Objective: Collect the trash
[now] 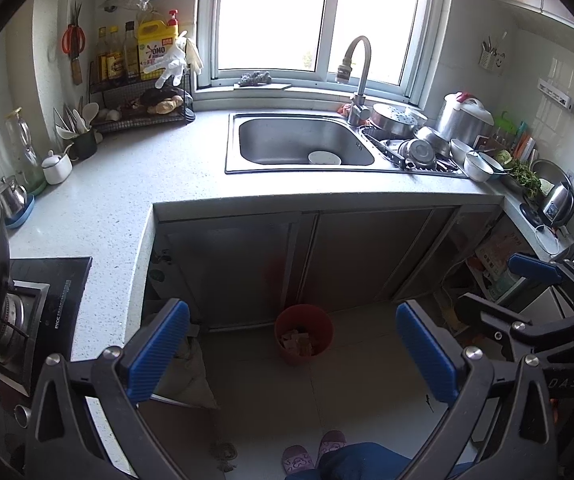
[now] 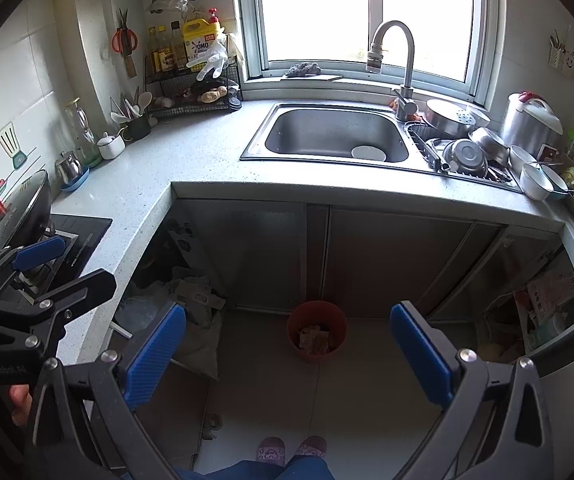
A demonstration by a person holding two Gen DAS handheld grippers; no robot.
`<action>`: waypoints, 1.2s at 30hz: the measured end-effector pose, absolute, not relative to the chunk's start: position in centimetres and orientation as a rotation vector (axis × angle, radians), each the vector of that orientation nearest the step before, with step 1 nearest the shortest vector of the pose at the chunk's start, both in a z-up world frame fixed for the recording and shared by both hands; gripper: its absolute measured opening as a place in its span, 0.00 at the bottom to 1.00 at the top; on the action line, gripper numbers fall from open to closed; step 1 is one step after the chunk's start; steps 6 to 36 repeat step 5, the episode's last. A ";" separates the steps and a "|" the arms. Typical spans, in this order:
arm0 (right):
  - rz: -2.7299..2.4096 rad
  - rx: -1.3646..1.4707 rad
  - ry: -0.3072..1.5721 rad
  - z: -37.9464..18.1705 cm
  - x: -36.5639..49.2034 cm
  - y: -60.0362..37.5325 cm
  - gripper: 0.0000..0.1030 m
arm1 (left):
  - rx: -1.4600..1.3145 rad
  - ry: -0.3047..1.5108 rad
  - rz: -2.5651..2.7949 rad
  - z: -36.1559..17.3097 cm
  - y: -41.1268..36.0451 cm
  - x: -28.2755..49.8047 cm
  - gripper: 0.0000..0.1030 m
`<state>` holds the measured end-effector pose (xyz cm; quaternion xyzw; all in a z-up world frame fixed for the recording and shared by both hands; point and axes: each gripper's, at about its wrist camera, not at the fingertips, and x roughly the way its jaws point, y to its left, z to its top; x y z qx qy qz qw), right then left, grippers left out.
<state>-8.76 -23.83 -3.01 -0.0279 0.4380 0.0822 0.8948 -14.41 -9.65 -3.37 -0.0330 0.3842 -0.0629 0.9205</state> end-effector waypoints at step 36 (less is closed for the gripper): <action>0.172 -0.059 0.913 -3.1 -8.7 -23.8 0.99 | -0.073 0.790 -0.131 -3.4 -9.6 -14.4 1.00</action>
